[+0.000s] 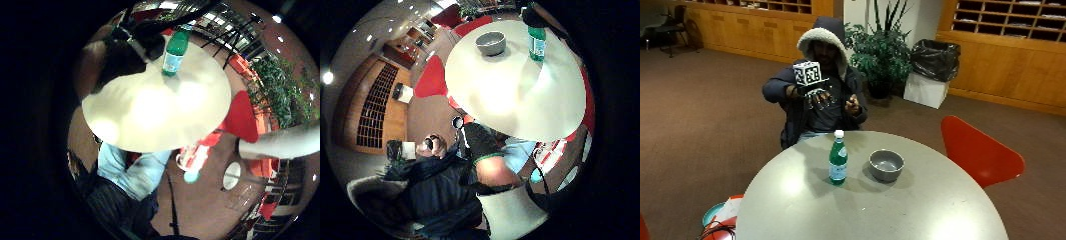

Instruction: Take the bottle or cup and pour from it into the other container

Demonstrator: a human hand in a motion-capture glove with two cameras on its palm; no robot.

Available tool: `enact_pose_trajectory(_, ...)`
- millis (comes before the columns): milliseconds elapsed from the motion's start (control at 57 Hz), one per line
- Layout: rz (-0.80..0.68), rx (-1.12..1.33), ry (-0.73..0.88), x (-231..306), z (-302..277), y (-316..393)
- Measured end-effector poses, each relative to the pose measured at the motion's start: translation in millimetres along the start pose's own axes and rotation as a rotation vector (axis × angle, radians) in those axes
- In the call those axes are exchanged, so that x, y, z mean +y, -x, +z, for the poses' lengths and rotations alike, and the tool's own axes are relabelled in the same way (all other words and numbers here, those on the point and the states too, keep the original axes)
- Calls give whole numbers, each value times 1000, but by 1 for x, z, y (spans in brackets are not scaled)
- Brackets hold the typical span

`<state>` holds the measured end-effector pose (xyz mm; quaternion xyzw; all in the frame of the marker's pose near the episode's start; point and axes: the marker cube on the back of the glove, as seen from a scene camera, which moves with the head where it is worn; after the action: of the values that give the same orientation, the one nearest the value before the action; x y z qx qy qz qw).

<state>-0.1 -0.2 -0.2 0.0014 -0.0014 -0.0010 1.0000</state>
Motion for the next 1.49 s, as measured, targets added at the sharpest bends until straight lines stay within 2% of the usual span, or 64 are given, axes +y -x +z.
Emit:
enact_pose_trajectory(579, -5, 4, 9, -2, -1, 0)
enact_pose_trajectory(755, 46, 10, -26, -15, -10, -20)
enact_pose_trajectory(930, 161, -52, -73, -31, -4, -59)
enact_pose_trajectory(1071, 191, -199, -109, -72, 13, -106)
enact_pose_trajectory(1176, 315, -384, -347, -126, 43, -133)
enact_pose_trajectory(1211, 320, -456, -381, -142, 54, -139)
enact_pose_trajectory(1299, 188, -642, -205, -144, 84, -141)
enact_pose_trajectory(1492, 282, -832, -188, -201, 129, -139)
